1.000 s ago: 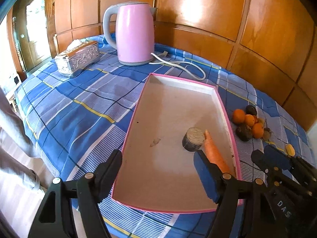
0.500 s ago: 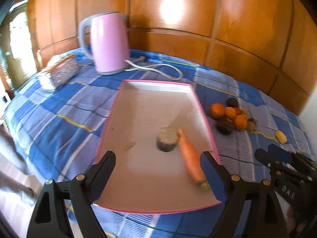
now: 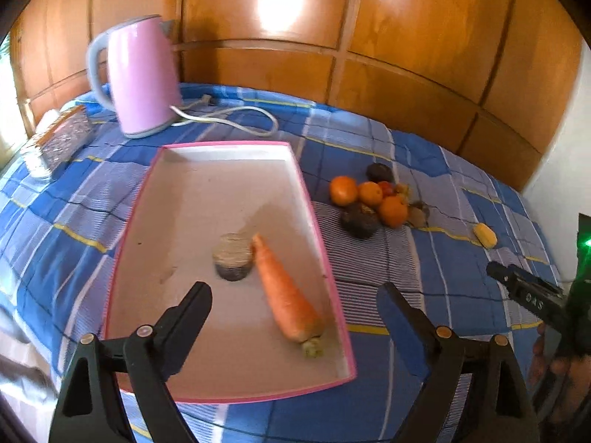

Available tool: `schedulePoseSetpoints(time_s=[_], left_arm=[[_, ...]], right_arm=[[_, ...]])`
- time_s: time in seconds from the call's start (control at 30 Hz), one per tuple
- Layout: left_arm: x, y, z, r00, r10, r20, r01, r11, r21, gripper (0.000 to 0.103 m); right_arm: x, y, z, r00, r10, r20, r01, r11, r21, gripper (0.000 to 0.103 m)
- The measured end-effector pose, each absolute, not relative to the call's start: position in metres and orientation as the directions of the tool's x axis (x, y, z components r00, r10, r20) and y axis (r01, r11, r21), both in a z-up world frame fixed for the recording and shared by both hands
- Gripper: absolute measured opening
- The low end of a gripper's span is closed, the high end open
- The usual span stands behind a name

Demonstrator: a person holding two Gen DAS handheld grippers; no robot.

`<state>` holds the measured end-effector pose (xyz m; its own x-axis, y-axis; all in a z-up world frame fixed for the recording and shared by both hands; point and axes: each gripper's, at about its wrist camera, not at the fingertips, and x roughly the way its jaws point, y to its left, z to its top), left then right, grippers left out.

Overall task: Organize fruits
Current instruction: 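Grasp the dark round fruit with the left gripper and lift it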

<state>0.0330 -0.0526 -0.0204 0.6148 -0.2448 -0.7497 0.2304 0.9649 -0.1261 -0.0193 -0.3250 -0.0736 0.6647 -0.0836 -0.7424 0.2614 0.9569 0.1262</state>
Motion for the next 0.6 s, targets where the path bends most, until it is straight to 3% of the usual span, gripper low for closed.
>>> schedulePoseSetpoints(time_s=[0.3,0.4,0.47,0.6], left_arm=[[0.034,-0.095,-0.024,0.592,-0.266,-0.761,0.349,0.935,-0.056,0.088],[0.042,-0.106,-0.027,0.560,-0.297,-0.774,0.386,0.920,-0.074,0.077],[0.050,-0.114,-0.031,0.527,-0.319,-0.788,0.406,0.909,-0.096,0.059],[0.065,-0.132,-0.040,0.483,-0.341,-0.807,0.421,0.898,-0.128,0.055]], right_arm=[[-0.015,-0.379,-0.079,0.643,-0.184,-0.743,0.377,0.921,0.098,0.057],[-0.007,-0.396,-0.080,0.633,-0.186,-0.751,0.397,0.911,0.109,0.057],[-0.001,-0.402,-0.079,0.632,-0.189,-0.751,0.403,0.908,0.111,0.057],[0.008,-0.398,-0.076,0.647,-0.154,-0.746,0.362,0.924,0.123,0.057]])
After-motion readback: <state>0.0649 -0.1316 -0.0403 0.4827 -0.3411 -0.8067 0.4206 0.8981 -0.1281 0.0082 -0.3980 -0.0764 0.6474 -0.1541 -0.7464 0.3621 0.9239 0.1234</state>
